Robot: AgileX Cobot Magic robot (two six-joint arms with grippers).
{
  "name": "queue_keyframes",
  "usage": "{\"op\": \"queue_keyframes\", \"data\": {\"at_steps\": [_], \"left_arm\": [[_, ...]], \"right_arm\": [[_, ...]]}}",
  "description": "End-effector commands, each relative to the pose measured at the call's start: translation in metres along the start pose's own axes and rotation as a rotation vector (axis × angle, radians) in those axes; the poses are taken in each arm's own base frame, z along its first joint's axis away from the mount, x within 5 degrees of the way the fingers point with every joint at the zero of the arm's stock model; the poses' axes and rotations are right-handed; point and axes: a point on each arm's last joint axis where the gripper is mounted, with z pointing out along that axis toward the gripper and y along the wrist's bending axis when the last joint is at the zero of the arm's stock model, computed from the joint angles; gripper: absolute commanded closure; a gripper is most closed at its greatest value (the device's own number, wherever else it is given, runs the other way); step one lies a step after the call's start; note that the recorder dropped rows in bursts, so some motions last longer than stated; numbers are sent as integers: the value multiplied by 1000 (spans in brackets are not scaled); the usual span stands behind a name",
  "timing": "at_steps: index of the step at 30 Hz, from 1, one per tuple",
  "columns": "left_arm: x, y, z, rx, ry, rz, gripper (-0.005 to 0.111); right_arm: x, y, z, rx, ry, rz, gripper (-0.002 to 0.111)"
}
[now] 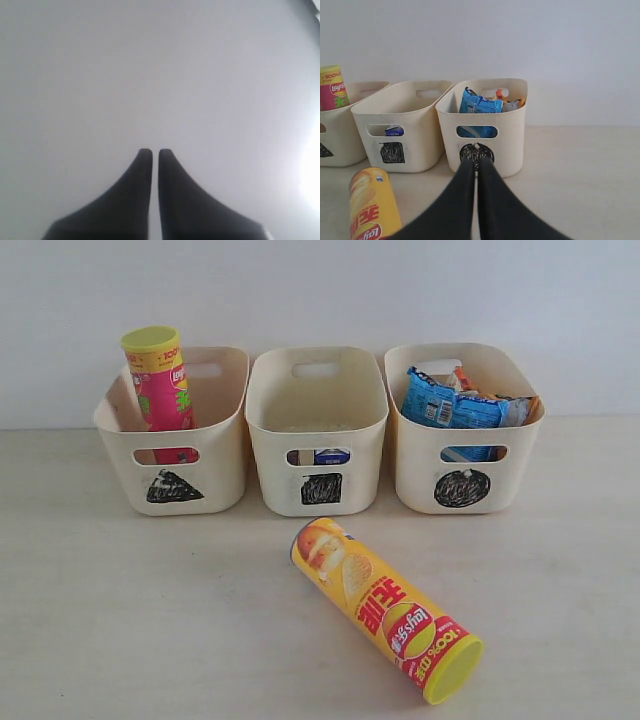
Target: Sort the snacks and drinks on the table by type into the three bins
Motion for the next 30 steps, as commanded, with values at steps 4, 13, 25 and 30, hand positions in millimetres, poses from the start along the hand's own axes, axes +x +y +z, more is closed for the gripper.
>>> {"op": "queue_keyframes", "data": {"at_steps": [4,13,25,30], "left_arm": [[38,26,100,-2,444,378,103],[81,106,134,-442,1222,831,103],[154,55,146,632,1732,725,103],[189,23,144,1011,1647,797,101]], "right_arm": [[2,0,0,2,6,11,108],[2,0,0,2,6,20,108],[2,0,0,2,6,35,108],[2,0,0,2,6,35,108]]}}
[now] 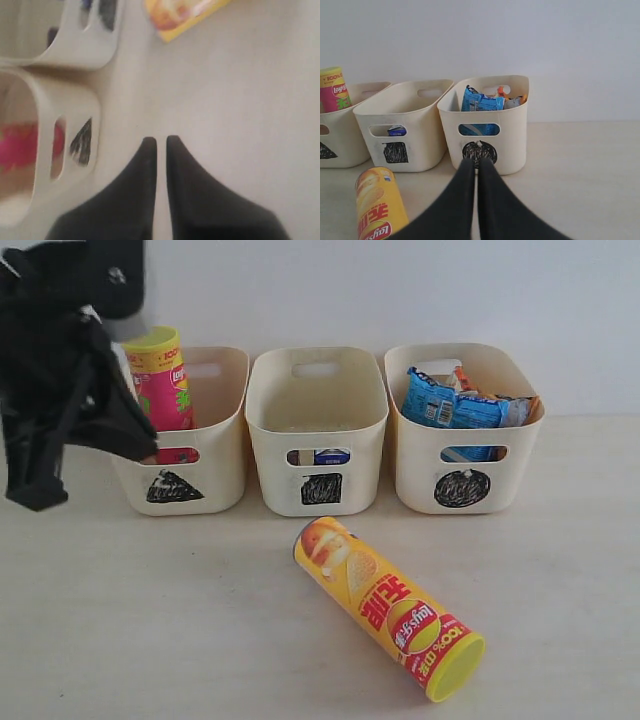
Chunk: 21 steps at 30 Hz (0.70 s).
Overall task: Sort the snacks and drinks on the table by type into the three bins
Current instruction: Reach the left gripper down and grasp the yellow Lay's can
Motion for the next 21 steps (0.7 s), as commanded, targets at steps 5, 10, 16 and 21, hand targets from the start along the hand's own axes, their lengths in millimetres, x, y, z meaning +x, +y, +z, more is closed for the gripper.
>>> {"op": "queue_keyframes", "data": {"at_steps": [5,10,16,21], "left_arm": [[-50,-30,59,181,-66,401,68],[-73,-38,105,148,-98,495,33],[-92,-49,158,72,-110,665,13],[-97,-60,193,51,-76,765,10]], "right_arm": [[1,0,0,3,-2,12,108],[1,0,0,3,-2,12,108],[1,0,0,3,-2,16,108],[1,0,0,3,-2,18,108]]}}
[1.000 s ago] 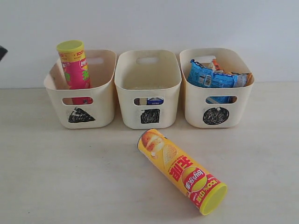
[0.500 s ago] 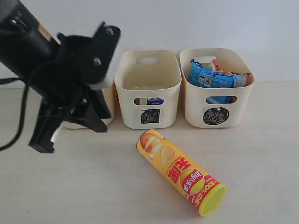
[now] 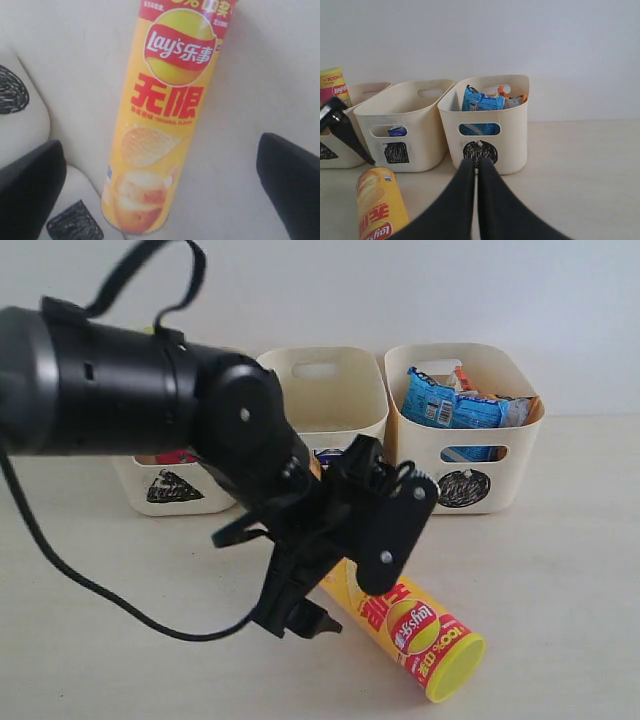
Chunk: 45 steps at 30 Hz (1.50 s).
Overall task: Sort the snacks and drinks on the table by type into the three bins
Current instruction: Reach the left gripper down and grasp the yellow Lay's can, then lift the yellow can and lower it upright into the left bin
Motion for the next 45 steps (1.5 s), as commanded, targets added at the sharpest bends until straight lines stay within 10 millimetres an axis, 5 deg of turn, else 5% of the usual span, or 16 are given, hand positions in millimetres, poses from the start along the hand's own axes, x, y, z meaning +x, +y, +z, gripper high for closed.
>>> {"op": "queue_keyframes", "data": {"at_steps": [1,16,19,23,25,26,32,36,45], "left_arm": [[-8,-1,28,-20,28,97,10],[-2,-8,81,-58,53,155,14],[-3,-6,82,-81,50,153,31],[-3,-4,77,-90,49,153,76],[-5,-2,70,-93,48,155,99],[-8,-1,64,-93,45,159,102],[-36,2,20,-105,-26,95,102],[-51,9,-21,-156,-143,-212,102],[-13,26,-142,-361,-420,-670,103]], "right_arm": [[1,0,0,3,-4,11,108],[1,0,0,3,-4,16,108],[1,0,0,3,-4,16,108],[1,0,0,3,-4,16,108],[1,0,0,3,-4,16,108],[1,0,0,3,-4,16,108],[1,0,0,2,-4,21,108],[1,0,0,2,-4,21,108],[1,0,0,2,-4,27,108]]}}
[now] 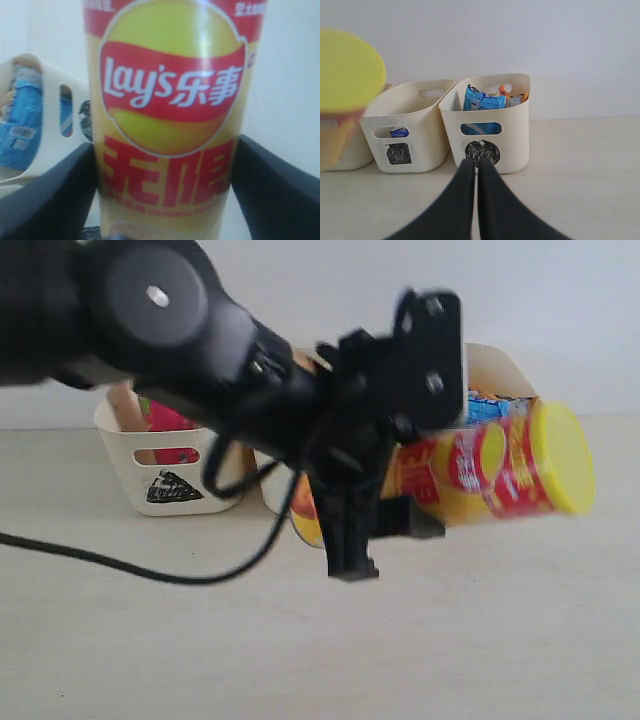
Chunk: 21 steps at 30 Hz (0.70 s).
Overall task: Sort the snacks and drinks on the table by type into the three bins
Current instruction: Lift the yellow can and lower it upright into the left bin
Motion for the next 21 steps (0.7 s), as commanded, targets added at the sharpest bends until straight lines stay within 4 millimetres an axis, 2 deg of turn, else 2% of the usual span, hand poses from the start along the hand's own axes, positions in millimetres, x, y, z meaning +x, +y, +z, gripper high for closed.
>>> {"op": "queue_keyframes", "data": {"at_steps": [1,5,9,13,21], "left_arm": [[3,32,-62,-178,-173,-261,103],[31,63,-111,-478,-284,-531,103],[71,81,-134,-752,-305,-783,103],[109,94,-136,-895,-254,-939,103],[175,121,-103,-990,-96,-1063,103]], "right_arm": [[1,0,0,3,-6,5,108],[1,0,0,3,-6,8,108],[1,0,0,3,-6,11,108],[1,0,0,3,-6,11,108],[1,0,0,3,-6,11,108]]}}
